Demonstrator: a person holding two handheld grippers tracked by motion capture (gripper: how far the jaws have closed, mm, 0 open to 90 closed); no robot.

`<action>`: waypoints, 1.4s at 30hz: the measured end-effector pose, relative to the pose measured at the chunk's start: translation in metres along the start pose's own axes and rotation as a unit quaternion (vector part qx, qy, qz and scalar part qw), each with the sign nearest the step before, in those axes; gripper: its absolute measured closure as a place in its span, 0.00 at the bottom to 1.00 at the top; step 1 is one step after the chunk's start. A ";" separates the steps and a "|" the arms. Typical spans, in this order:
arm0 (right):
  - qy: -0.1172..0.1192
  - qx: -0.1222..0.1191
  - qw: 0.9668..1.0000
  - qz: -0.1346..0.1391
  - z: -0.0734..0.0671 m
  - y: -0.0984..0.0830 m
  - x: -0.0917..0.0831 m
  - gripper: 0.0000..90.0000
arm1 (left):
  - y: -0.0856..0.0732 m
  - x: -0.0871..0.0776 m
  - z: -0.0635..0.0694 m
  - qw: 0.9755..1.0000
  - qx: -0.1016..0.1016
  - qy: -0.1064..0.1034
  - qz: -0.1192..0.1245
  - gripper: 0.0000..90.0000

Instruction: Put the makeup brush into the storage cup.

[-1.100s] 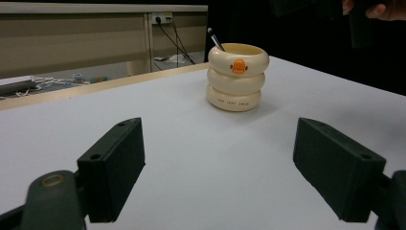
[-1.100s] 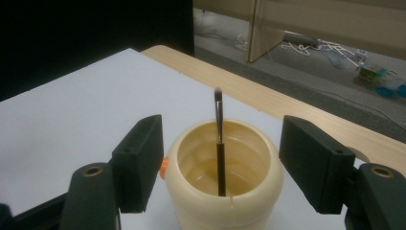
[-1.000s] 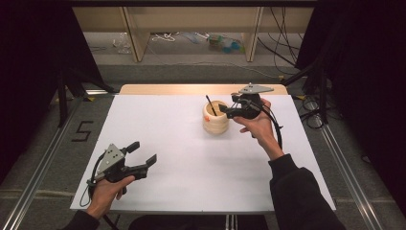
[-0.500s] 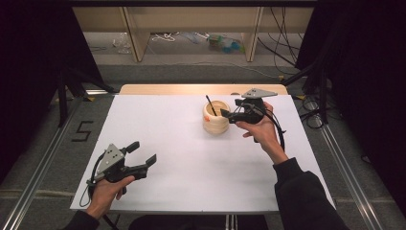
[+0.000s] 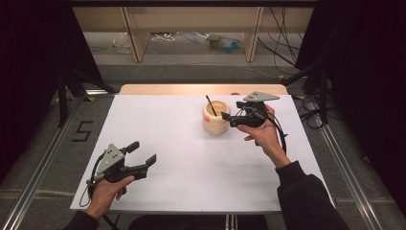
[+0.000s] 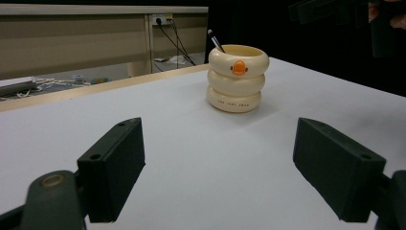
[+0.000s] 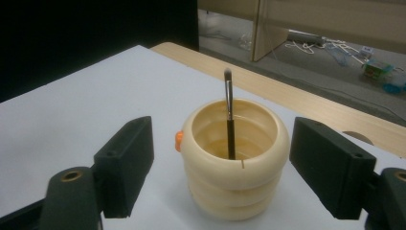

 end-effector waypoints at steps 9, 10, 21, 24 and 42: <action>0.010 -0.001 1.000 0.004 -0.007 -0.006 -0.006 0.25 | 0.000 0.000 0.000 1.000 0.000 0.000 0.000 0.20; 0.009 0.000 1.000 0.004 -0.008 -0.007 -0.006 0.25 | 0.000 0.000 0.000 1.000 0.000 0.000 0.000 0.20; 0.014 0.015 1.000 0.010 -0.013 -0.017 -0.015 0.21 | 0.000 0.000 0.001 1.000 -0.001 0.000 0.001 0.20; 0.015 0.016 1.000 0.006 -0.014 -0.021 -0.019 0.21 | 0.000 0.000 0.001 1.000 -0.002 0.000 0.001 0.20; 0.026 0.024 0.999 0.014 -0.019 -0.037 -0.037 0.21 | -0.001 0.000 0.000 1.000 -0.002 0.000 0.000 0.20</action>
Point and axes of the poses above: each handheld gripper's, and its own axes: x roughly forward along the jaws, y roughly out of its top, z roughly to its right, the point moved 8 cm from there along x, roughly forward along the jaws, and after that the axes turned 10 degrees about -y, right-handed, at the moved point
